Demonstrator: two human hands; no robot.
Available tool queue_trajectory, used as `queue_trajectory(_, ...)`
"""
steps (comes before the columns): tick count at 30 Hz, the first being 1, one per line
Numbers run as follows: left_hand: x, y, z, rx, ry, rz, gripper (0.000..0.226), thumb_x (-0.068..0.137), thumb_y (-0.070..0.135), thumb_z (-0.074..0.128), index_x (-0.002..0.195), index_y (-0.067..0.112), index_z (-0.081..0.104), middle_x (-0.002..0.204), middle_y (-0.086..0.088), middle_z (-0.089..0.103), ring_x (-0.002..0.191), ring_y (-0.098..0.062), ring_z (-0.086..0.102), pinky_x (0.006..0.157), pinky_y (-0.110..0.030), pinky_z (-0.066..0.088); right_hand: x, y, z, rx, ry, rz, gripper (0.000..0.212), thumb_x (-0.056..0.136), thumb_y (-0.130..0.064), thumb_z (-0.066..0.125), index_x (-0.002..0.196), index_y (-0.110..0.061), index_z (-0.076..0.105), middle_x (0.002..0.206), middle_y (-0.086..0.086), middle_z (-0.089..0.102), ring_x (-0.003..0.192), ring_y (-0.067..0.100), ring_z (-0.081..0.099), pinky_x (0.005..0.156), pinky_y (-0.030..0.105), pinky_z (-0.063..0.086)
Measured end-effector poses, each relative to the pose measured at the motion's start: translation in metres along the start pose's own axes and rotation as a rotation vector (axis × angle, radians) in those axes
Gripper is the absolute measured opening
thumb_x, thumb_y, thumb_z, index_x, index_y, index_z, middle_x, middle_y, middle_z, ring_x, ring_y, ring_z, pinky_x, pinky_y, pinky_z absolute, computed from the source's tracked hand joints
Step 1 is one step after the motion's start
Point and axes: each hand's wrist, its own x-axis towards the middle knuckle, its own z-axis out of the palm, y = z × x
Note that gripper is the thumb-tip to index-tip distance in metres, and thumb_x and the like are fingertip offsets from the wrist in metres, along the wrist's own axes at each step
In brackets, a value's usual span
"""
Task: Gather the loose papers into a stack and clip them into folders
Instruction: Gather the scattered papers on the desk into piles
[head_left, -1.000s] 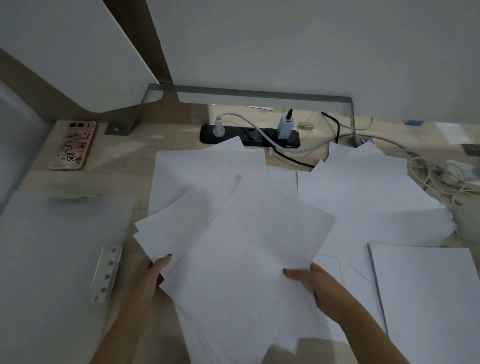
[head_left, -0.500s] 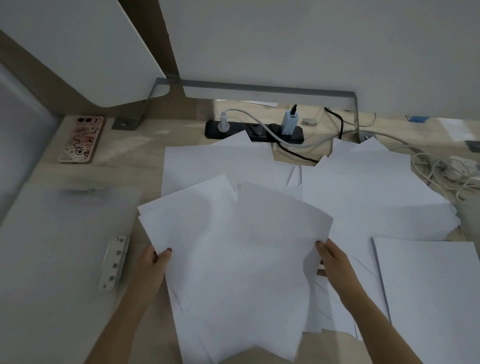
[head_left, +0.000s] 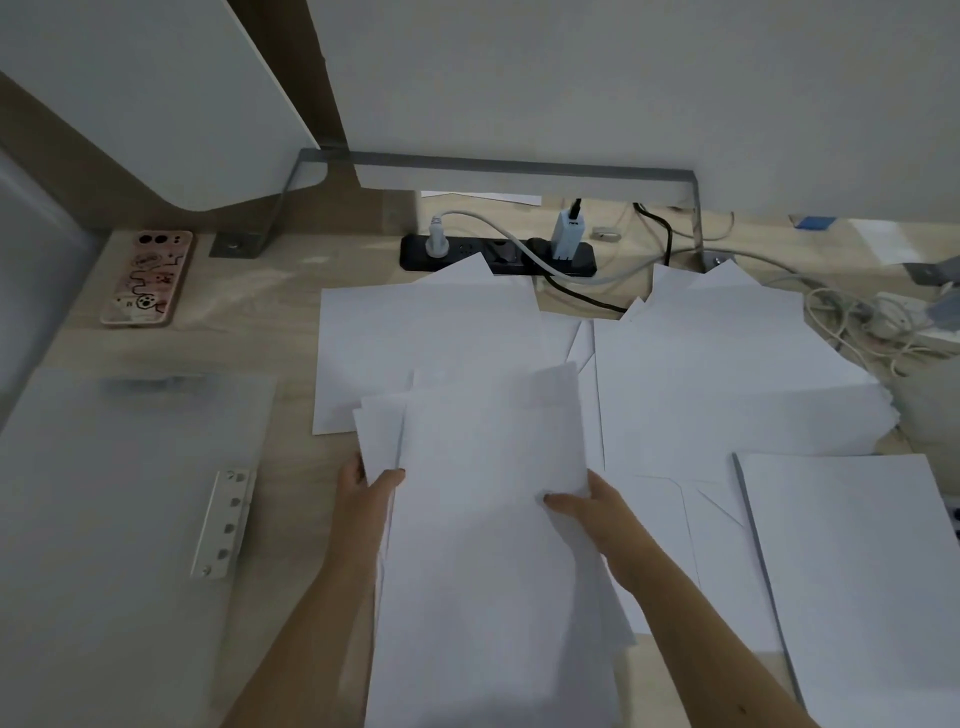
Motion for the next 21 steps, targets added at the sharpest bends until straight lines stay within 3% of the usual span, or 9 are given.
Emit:
queue_trajectory(4,0.004,-0.002,-0.015,0.086,-0.023,-0.054,0.046,0.082,0.012,0.065,0.124,0.01,0.048,0.116,-0.008,0.061,0.1,-0.027,0.06,0.087,-0.041,0.049,-0.016,-0.004,0.008,0.008,-0.136,-0.037,0.031,0.083,-0.003,0.057,0.11,-0.017,0.063,0.106,0.007,0.071,0.094,0.025,0.068,0.084,0.037,0.055)
queue_trajectory(8,-0.006,0.007,-0.032,0.029,-0.074,-0.048,0.042,0.079,0.011,0.067,0.118,0.004,0.053,0.113,-0.012,0.064,0.095,-0.03,0.063,0.073,-0.034,0.051,-0.037,-0.011,0.003,0.006,-0.223,-0.088,0.031,0.083,-0.003,0.056,0.109,-0.016,0.065,0.105,0.006,0.073,0.095,0.025,0.069,0.088,0.039,0.054)
queue_trajectory(12,-0.032,0.033,-0.035,-0.07,-0.151,0.128,0.028,0.072,0.014,0.066,0.099,0.015,0.059,0.095,-0.002,0.068,0.085,-0.017,0.066,0.065,-0.028,0.051,-0.055,-0.022,-0.009,0.101,-0.232,-0.155,0.031,0.083,0.0,0.054,0.108,-0.013,0.067,0.102,0.011,0.073,0.093,0.03,0.069,0.085,0.042,0.055)
queue_trajectory(16,-0.059,0.067,-0.029,-0.145,-0.138,0.367,0.016,0.086,0.003,0.053,0.095,0.016,0.054,0.085,0.006,0.062,0.062,0.004,0.062,0.052,-0.011,0.048,-0.07,-0.041,-0.018,0.18,-0.225,-0.295,0.031,0.076,0.001,0.057,0.102,-0.01,0.068,0.096,0.01,0.073,0.085,0.026,0.07,0.067,0.028,0.055)
queue_trajectory(19,-0.079,0.09,-0.028,-0.191,-0.139,0.547,0.022,0.069,0.016,0.061,0.089,0.023,0.056,0.077,0.014,0.063,0.069,0.003,0.059,0.06,-0.009,0.047,-0.083,-0.054,-0.021,0.226,-0.205,-0.431,0.032,0.065,-0.005,0.058,0.09,-0.017,0.073,0.093,0.005,0.074,0.085,0.02,0.07,0.067,0.024,0.055)
queue_trajectory(21,-0.089,0.099,-0.027,-0.228,-0.181,0.614,0.027,0.069,0.011,0.056,0.094,0.021,0.056,0.077,0.015,0.065,0.076,0.002,0.061,0.065,-0.01,0.048,-0.089,-0.061,-0.023,0.242,-0.181,-0.507,0.032,0.062,-0.002,0.06,0.082,-0.021,0.076,0.087,0.001,0.074,0.082,0.016,0.07,0.066,0.021,0.054)
